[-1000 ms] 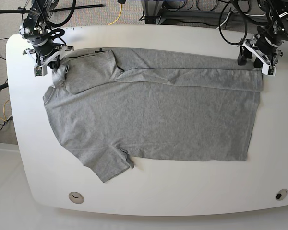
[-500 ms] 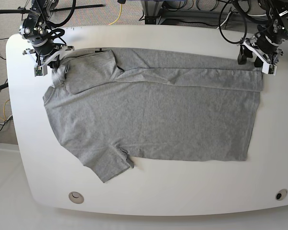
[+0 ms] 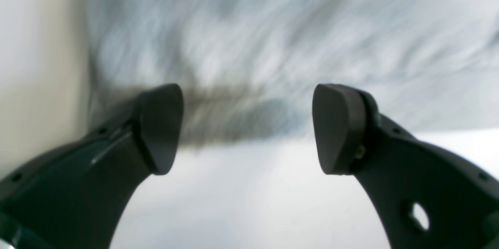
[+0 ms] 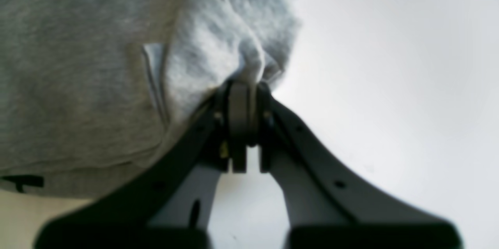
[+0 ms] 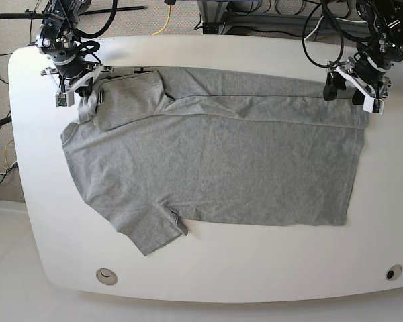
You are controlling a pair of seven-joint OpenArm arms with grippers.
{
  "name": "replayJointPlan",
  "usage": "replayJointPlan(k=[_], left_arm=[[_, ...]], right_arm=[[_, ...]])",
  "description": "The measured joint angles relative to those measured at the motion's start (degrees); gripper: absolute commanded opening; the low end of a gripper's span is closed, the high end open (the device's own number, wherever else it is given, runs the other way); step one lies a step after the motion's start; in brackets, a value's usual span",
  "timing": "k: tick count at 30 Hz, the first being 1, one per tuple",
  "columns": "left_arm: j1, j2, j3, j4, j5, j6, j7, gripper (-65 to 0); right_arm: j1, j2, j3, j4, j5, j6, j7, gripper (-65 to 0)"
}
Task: Fold the T-shirt properly
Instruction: 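Pull the held shirt corner away from the left gripper with the right gripper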
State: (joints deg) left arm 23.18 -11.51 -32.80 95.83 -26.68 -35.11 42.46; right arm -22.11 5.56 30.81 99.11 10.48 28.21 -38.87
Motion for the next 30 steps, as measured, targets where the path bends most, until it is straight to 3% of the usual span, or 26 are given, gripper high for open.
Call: replayJointPlan(k=[5,11,19,30], left_arm=[[0.2,-0.2,-4.2,4.2,0.3,0.2,3.1,-17.1],[-4.3,-0.3,-6.7,5.2,0.5,0.3,8.4,-17.1],[-9.0,-0.6,-11.3,5.4,0.7,0.4,14.2,-17.1],[-12.7,-2.5,-11.3,5.6,0.1,0.2,16.7,-17.1]], right_arm=[[-0.5,-0.4,1.8,4.0,-0.7,0.4,-3.4,-62.5],[-0.4,-0.5,6.0,11.0,-1.1,0.3,-3.2,-62.5],[1.0,0.6,6.8,11.8,-1.3,0.4,-3.5,-62.5],[1.4,1.9,7.0,12.1,-1.2,0.4,-5.1,-62.4]])
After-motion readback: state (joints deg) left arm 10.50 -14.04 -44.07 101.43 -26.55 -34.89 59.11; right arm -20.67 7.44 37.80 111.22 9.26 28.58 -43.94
